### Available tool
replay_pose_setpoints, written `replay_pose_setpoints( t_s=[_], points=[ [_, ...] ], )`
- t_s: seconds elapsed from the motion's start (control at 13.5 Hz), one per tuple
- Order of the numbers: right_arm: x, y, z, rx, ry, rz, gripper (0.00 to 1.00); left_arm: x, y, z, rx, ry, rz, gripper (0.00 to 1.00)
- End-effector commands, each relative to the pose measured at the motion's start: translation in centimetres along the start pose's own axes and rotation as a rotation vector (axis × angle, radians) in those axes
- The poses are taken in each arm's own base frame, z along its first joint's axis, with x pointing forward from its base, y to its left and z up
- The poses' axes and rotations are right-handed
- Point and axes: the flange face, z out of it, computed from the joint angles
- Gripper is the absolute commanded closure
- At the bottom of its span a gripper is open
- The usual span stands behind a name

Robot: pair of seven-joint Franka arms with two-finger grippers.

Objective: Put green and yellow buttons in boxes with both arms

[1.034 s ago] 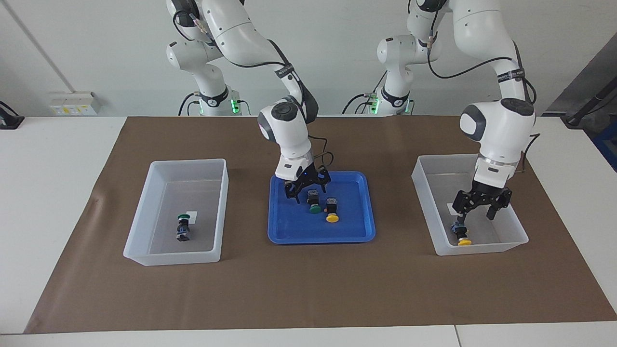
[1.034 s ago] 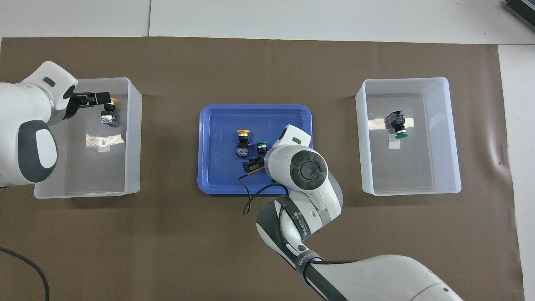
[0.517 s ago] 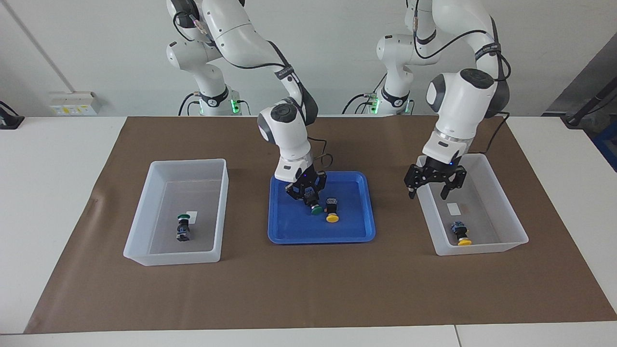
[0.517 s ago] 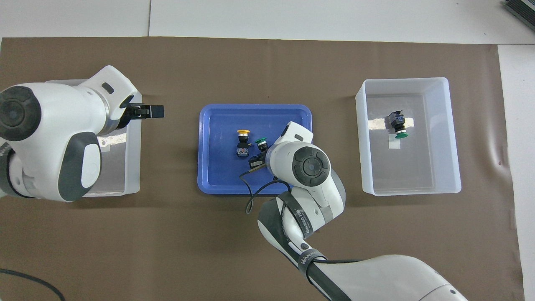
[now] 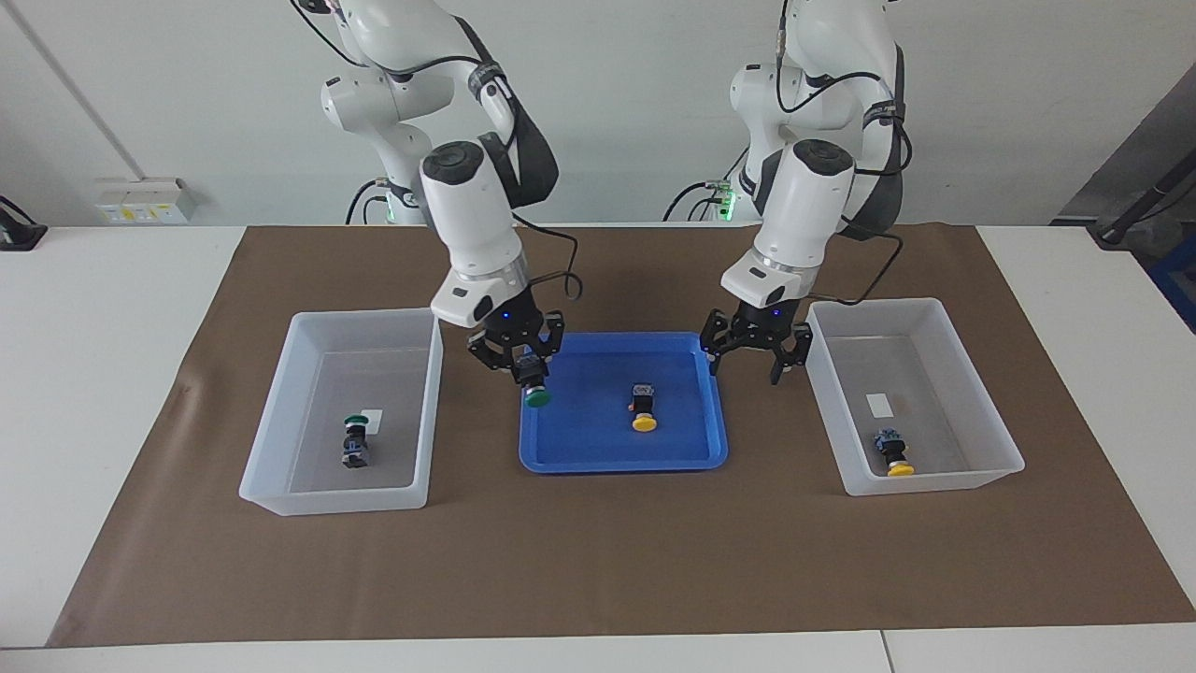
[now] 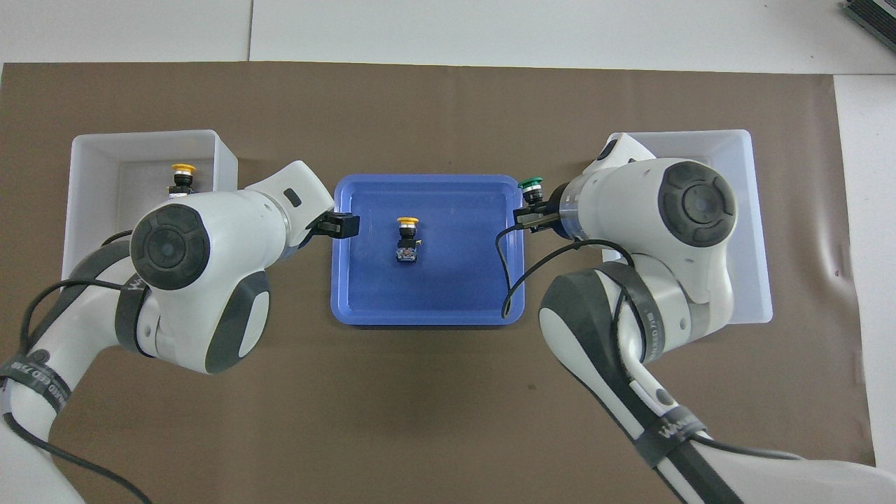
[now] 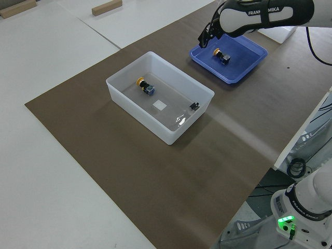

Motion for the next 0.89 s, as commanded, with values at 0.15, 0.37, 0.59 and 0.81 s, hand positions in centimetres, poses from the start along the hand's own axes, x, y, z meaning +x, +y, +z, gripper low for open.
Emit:
replay_pose_setpoints(
  t_s=[0.15, 0.37, 0.59, 0.81],
  points=[
    [-0.6, 12.0, -2.2, -0.033, -0.056, -0.093, 1.0, -2.5, 6.6, 6.8, -0.057, 0.044, -0.002, 0.0],
    [-2.8, 16.2, 0.2, -0.041, -0.105, -0.061, 1.0, -4.3, 9.3, 11.4, -0.079, 0.053, -0.018, 0.0],
    [-4.6, 18.1, 3.9, -0.047, -0.12, -0.021, 0.99, -5.1, 9.7, 12.0, -0.074, 0.026, -0.067, 0.24],
    [-5.6, 18.7, 7.4, -0.056, -0.114, -0.009, 0.43, -4.8, 8.9, 11.5, -0.038, -0.06, -0.105, 1.0]
  ],
)
